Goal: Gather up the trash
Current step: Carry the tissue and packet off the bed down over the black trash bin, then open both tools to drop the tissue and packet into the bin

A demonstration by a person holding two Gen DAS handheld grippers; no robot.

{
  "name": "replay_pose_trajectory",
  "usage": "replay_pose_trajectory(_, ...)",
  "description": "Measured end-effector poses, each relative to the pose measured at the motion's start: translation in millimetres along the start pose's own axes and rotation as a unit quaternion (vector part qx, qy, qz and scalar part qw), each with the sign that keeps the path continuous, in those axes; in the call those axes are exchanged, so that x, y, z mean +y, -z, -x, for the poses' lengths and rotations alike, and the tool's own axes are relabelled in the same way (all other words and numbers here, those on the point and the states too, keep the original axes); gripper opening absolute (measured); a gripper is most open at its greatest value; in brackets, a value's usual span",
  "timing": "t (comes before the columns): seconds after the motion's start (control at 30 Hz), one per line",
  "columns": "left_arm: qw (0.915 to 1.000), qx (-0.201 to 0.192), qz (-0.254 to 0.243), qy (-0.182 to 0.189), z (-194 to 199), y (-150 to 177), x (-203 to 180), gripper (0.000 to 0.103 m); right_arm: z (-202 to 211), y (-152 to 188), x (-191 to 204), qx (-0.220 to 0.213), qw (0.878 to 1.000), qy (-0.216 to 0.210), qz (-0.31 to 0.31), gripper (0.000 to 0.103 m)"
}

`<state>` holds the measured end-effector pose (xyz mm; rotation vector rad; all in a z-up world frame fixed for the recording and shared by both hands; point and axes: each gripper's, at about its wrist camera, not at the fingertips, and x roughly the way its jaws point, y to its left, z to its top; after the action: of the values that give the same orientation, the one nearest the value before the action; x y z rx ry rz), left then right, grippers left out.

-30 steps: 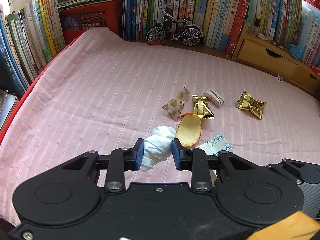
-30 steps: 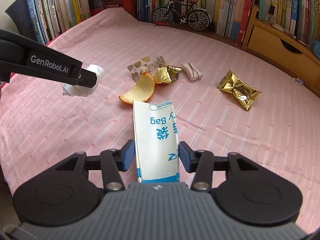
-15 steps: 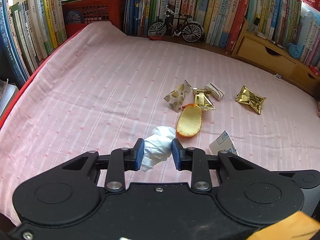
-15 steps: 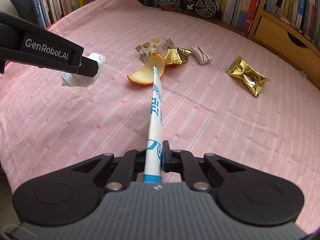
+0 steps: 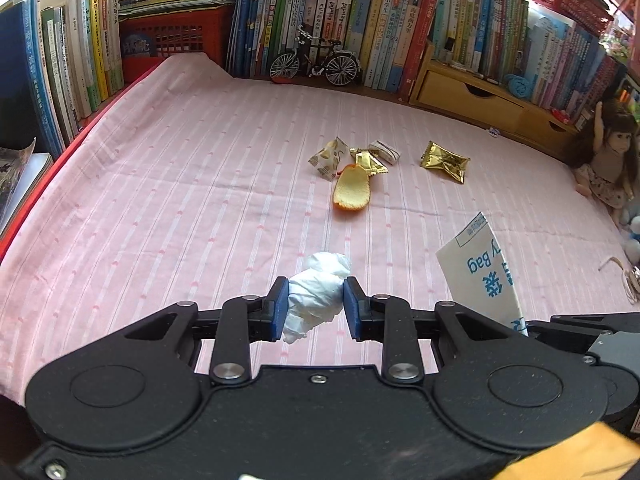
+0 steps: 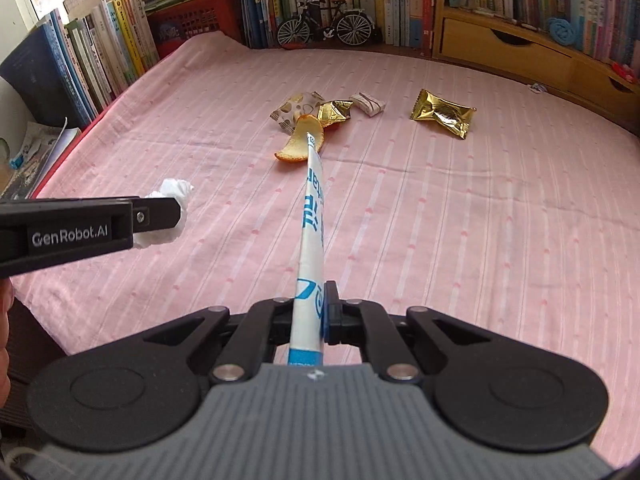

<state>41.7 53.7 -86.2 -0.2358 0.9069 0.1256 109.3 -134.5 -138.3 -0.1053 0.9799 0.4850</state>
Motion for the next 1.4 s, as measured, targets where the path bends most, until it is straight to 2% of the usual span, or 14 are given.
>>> replay_pose_trajectory(0.17, 0.9997, -0.004, -0.016, 0.015, 52.9, 46.5, 29.2, 0.027, 39.3, 45.7, 29.4, -0.008, 0.999, 0.012, -0.05, 0.008)
replay_pose_trajectory(0.3, 0.9997, 0.009, -0.02, 0.014, 85.3, 85.7, 52.9, 0.027, 57.2, 87.6, 52.6, 0.01, 0.997, 0.014, -0.072, 0.008)
replay_pose_trajectory(0.53, 0.9993, 0.036, 0.004, 0.006, 110.3, 151.5, 83.1, 0.027, 66.8, 145.3, 91.2, 0.049, 0.997, -0.003, -0.051, 0.008)
replay_pose_trajectory(0.83, 0.9958, 0.077, 0.049, -0.015, 95.6, 224.3, 108.4, 0.027, 38.9, 201.6, 111.6, 0.104, 0.993, -0.04, -0.043, 0.008)
replay_pose_trajectory(1.2, 0.9905, 0.108, 0.079, -0.033, 22.7, 306.1, 130.1, 0.028, -50.3, 249.4, 121.8, 0.151, 0.987, -0.047, -0.029, 0.01)
replay_pose_trajectory(1.27, 0.9893, 0.118, 0.081, -0.029, 11.1, 315.7, 132.5, 0.029, -64.2, 254.5, 124.4, 0.157, 0.986, -0.048, -0.023, 0.017)
replay_pose_trajectory(1.3, 0.9888, 0.121, 0.082, -0.03, 6.6, 319.7, 133.5, 0.033, -71.1, 256.9, 125.4, 0.16, 0.986, -0.046, -0.023, 0.036)
replay_pose_trajectory(1.33, 0.9884, 0.122, 0.084, -0.035, 3.7, 322.9, 134.3, 0.043, -75.3, 258.8, 125.5, 0.16, 0.986, -0.043, -0.024, 0.042)
replay_pose_trajectory(1.37, 0.9879, 0.124, 0.086, -0.038, 1.4, 325.7, 135.4, 0.05, -78.2, 260.3, 125.6, 0.16, 0.986, -0.043, -0.024, 0.055)
replay_pose_trajectory(1.4, 0.9876, 0.123, 0.089, -0.038, 0.7, 327.7, 136.8, 0.059, -80.1, 261.1, 126.1, 0.158, 0.986, -0.041, -0.024, 0.061)
